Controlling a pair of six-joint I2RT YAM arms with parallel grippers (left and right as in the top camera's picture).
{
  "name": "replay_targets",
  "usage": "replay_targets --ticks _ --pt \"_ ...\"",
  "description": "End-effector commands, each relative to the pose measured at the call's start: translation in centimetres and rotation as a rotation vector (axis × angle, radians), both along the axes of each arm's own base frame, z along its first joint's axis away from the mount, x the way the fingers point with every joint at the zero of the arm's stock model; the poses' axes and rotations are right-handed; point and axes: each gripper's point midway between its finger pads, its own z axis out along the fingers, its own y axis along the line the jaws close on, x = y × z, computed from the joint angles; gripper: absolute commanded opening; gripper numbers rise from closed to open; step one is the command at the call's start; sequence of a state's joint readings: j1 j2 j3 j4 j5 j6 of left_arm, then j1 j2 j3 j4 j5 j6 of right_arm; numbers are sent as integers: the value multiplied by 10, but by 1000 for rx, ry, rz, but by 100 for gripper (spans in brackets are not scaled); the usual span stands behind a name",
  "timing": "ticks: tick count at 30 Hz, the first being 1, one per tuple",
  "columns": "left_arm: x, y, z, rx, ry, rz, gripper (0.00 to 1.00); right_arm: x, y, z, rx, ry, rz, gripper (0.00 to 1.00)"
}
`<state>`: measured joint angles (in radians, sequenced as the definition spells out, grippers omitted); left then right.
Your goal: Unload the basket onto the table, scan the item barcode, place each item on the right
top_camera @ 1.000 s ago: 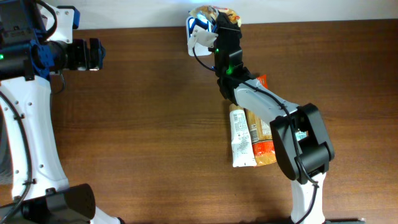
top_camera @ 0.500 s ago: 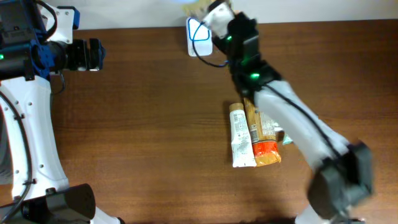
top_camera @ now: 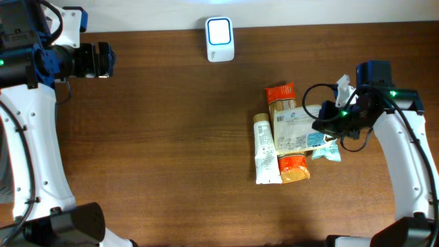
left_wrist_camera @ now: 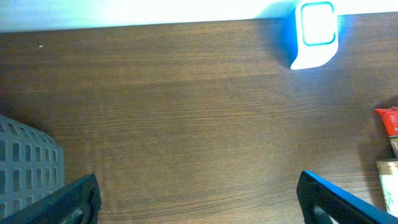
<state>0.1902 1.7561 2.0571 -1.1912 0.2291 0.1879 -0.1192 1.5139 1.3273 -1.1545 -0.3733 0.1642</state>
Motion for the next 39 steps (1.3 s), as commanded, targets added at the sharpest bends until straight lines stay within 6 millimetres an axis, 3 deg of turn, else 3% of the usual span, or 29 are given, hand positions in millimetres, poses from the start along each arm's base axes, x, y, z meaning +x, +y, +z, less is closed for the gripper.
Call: replay_targets --ticks 1,3,4,5,6,9,12,14,15,16,19,27,29,31,33,39 --pt "-1 0 5 7 -15 -15 99 -8 -22 0 -14 31 -69 18" --pt "-1 0 5 7 -15 -15 99 -22 -48 -5 -53 95 -146 38" --pt "-1 0 5 7 -15 -15 99 -25 -55 -5 -50 105 -173 51" --pt "-1 0 5 7 -15 -15 99 -26 -60 -3 -51 102 -187 58" --pt "-1 0 5 7 -15 -15 99 -23 -63 5 -55 84 -190 61" --pt "-1 0 5 7 -15 -14 99 -9 -66 58 -77 -25 -177 65" --pt "-1 0 5 7 -15 -14 99 -6 -42 115 -83 -179 -104 67" --pt "0 -2 5 7 -15 -19 99 -9 -13 138 -86 -262 -11 78" --pt "0 -2 5 7 -15 -19 99 -10 -1 143 -83 -284 22 91" --pt "0 -2 5 7 -15 -18 99 -12 16 145 -75 -296 79 99" --pt "0 -3 5 7 -15 -20 99 -15 36 145 -65 -296 145 99" --pt "0 -2 5 7 -15 -19 99 -15 33 146 -109 -318 170 99" --pt "0 -2 5 7 -14 -19 99 -12 30 155 -175 -387 163 99" --pt "0 -2 5 7 -15 -19 99 -8 28 168 -239 -615 136 99" --pt "0 -2 5 7 -14 -19 99 -10 23 160 -255 -766 100 99" --pt "0 -2 5 7 -15 -19 99 -65 0 99 -300 -1268 -60 99"
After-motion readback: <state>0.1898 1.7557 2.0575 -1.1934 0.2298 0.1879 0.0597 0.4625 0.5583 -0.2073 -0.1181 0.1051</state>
